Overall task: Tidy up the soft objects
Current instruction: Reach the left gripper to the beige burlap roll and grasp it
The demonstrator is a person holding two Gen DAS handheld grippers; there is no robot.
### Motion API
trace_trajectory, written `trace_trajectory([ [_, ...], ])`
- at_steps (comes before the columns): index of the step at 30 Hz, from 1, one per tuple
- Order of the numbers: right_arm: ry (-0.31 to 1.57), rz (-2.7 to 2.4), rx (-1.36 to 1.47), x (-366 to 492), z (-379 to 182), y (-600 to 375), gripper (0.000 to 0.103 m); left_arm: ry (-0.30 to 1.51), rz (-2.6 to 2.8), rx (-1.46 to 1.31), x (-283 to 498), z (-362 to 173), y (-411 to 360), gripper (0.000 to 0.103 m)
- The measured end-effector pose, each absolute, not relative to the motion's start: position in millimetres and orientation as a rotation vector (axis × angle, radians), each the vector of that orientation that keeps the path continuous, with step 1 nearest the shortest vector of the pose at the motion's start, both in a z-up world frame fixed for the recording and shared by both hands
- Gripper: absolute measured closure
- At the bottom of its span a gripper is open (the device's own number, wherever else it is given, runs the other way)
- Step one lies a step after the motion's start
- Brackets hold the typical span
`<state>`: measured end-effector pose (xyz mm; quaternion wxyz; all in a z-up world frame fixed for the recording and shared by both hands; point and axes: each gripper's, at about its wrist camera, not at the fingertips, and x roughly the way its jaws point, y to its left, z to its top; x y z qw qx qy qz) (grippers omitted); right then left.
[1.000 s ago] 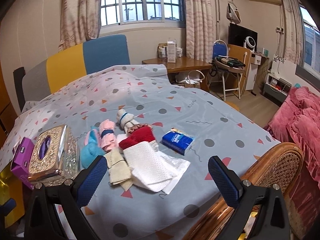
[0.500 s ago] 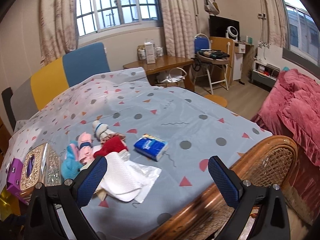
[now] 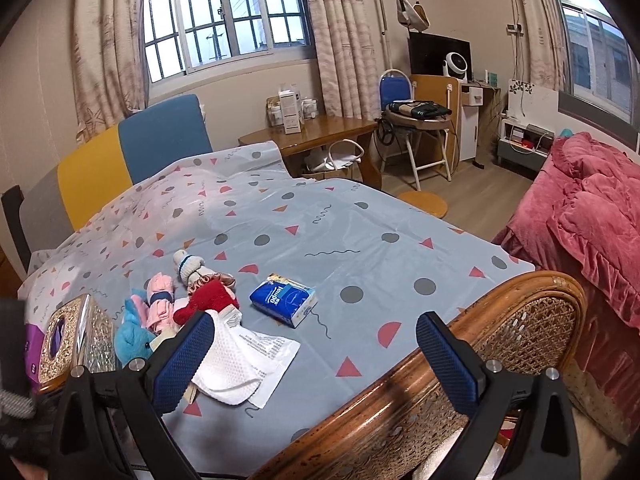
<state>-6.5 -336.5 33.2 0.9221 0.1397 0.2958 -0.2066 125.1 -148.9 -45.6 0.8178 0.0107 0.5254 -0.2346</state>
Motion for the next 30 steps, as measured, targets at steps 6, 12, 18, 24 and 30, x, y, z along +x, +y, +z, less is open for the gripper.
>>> trace_trajectory([
  [6,0.627,-0.405,0.302,-5.3,26.4,-339.4,0.0,1.175,-0.402,-0.007,163.5,-62.7,-167.2,0.032],
  [12,0.642,-0.384,0.311,-2.8,21.8,-341.7,0.0,1.277,-0.326,0.015,184.3,-96.0,-176.2,0.041],
  [18,0.661,-0.337,0.314,2.3,21.8,-343.7,0.0,1.239,-0.441,0.063,152.9,-93.1,-161.9,0.052],
  [24,0.707,-0.203,0.366,20.2,27.6,-345.4,0.008,1.225,-0.534,0.101,100.7,-94.7,-128.7,0.052],
  [30,0.902,-0.032,0.365,60.7,15.7,-320.6,0.022,1.212,-0.538,0.089,76.9,-93.5,-95.5,0.05],
])
